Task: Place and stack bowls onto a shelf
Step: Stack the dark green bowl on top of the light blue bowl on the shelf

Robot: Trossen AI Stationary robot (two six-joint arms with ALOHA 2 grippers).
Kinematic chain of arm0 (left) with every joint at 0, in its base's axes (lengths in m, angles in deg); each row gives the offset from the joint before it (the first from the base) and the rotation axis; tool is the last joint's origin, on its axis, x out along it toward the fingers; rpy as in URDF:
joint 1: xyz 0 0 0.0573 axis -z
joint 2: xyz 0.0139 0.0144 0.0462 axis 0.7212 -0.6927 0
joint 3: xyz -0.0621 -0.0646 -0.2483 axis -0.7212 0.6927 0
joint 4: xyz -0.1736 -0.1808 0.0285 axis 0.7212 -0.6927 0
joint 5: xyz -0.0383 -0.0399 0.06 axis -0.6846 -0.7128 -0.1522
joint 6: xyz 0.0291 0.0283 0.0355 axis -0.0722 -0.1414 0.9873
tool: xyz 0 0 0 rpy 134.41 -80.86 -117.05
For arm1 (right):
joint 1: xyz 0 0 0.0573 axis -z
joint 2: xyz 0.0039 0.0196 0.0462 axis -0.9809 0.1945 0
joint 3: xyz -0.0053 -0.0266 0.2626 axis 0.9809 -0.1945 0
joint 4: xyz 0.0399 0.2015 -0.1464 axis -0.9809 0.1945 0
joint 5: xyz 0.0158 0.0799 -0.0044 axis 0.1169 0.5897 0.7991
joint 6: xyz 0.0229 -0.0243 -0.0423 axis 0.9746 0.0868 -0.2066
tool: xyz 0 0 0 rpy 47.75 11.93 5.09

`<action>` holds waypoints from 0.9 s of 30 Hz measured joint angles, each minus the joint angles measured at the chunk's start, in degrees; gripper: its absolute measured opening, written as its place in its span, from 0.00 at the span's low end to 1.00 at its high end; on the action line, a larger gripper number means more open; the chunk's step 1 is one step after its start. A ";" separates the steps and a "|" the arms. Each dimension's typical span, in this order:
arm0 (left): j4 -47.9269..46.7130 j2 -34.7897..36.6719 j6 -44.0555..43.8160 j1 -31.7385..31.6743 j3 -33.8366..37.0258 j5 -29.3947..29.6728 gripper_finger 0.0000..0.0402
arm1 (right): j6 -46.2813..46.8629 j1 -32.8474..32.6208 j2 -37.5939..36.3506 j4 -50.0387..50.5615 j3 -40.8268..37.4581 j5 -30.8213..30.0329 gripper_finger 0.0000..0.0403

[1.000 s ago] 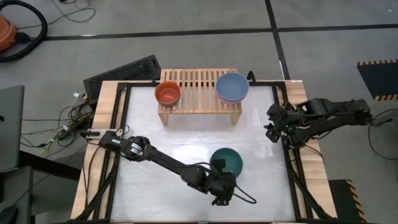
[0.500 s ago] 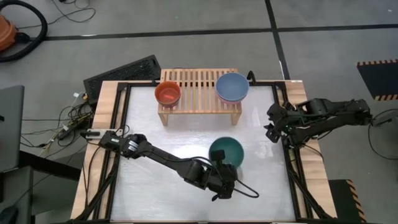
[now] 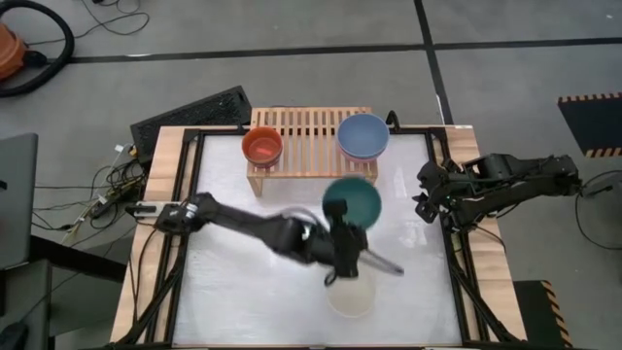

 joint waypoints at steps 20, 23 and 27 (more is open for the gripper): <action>11.38 5.70 21.08 -27.24 0.13 -20.89 0.00 | 2.71 0.11 -0.01 -4.64 0.00 -0.90 0.58; 11.82 5.72 21.79 -28.56 0.10 -24.61 0.00 | 3.00 0.11 -0.01 -4.58 0.00 -0.90 0.58; 11.93 5.65 22.07 -29.55 0.09 -28.62 0.00 | 3.04 0.11 0.00 -4.53 0.00 -0.92 0.58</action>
